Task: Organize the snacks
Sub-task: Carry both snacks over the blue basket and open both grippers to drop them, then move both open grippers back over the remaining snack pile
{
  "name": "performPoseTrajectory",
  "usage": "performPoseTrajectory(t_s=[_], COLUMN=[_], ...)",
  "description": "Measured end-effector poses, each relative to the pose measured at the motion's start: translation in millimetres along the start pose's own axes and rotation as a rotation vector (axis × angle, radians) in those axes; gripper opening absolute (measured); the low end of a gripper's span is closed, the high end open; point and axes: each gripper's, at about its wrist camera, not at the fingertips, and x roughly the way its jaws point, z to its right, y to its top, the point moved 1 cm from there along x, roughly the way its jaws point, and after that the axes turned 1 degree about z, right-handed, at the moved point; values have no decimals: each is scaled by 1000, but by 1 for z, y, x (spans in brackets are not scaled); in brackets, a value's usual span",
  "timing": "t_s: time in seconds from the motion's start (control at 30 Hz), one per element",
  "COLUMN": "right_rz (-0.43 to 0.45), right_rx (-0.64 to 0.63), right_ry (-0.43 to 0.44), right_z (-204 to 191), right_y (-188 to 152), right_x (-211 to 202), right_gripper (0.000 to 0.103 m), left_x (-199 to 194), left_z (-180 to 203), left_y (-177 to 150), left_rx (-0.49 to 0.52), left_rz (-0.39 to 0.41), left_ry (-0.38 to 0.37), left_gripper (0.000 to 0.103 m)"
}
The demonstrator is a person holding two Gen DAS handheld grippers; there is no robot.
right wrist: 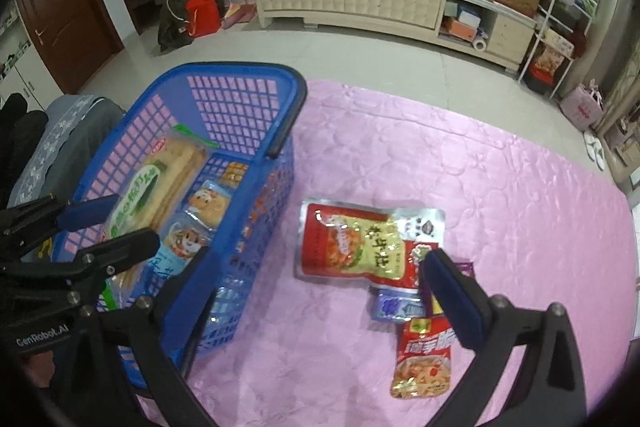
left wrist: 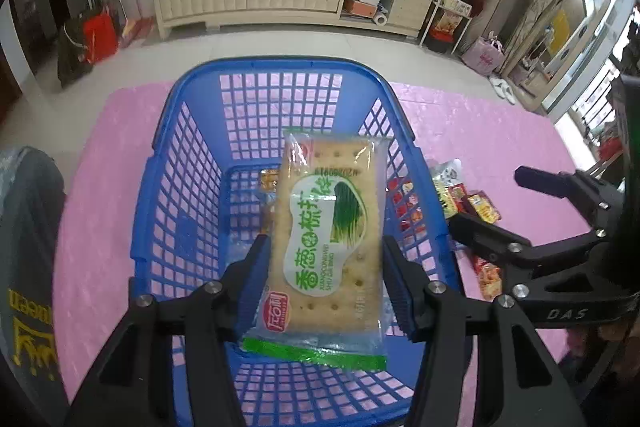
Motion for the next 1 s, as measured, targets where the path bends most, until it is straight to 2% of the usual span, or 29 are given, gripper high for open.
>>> performPoseTrajectory(t_s=[0.1,0.3,0.6,0.87,1.0], right_rz=[-12,-7,66,106,127], right_rx=[3,-9,-25,-19,3], right_ry=[16,1,44,50,45], right_z=[4,1,-18,-18,-6], right_y=[-1,-5,-11,-22,-28], right_x=[-2,-13,-62,-101,-120], right_gripper=[103,103,103,103,103], left_x=[-5,-25,-82,-111,-121], left_z=[4,4,8,31,50], left_y=[-3,-7,-22,-28,-30], left_rx=[30,44,40,58,74], left_rz=[20,38,112,155,179], left_ry=[16,11,1,7,-9], left_gripper=[70,71,73,73,77])
